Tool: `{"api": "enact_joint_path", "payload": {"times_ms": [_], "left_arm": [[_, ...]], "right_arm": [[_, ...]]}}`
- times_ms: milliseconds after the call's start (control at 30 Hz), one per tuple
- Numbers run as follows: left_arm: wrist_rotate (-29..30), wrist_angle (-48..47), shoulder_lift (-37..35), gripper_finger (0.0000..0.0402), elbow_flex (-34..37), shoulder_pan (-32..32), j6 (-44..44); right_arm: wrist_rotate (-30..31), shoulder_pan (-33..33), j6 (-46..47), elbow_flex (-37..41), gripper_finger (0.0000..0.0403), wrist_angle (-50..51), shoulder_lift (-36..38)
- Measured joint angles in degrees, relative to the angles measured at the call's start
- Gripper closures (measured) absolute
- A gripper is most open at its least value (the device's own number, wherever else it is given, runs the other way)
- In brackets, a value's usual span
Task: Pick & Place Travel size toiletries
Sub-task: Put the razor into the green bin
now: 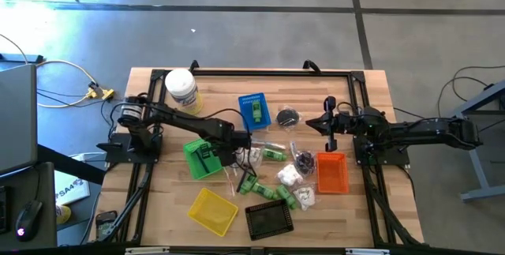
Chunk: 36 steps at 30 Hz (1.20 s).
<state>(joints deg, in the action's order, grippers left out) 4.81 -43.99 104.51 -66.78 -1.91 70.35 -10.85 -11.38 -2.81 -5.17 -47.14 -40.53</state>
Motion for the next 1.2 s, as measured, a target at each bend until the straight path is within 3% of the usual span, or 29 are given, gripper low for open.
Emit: {"api": "enact_joint_path", "payload": {"times_ms": [567,833,1200], "left_arm": [[3.7,-0.1,0.2,0.0265,-1.2,0.0,-5.0],[3.6,-3.3,0.0,0.0265,-5.3,-0.5,-6.4],[1.4,-4.1,-0.1,0.0265,-5.4,-0.4,-8.1]], "right_arm": [[0.0,0.0,0.0,0.0,0.0399,0.1,0.0],[0.0,0.0,0.0,0.0,0.0399,0.1,0.0],[0.0,0.0,0.2,0.0,0.0399,0.1,0.0]]}}
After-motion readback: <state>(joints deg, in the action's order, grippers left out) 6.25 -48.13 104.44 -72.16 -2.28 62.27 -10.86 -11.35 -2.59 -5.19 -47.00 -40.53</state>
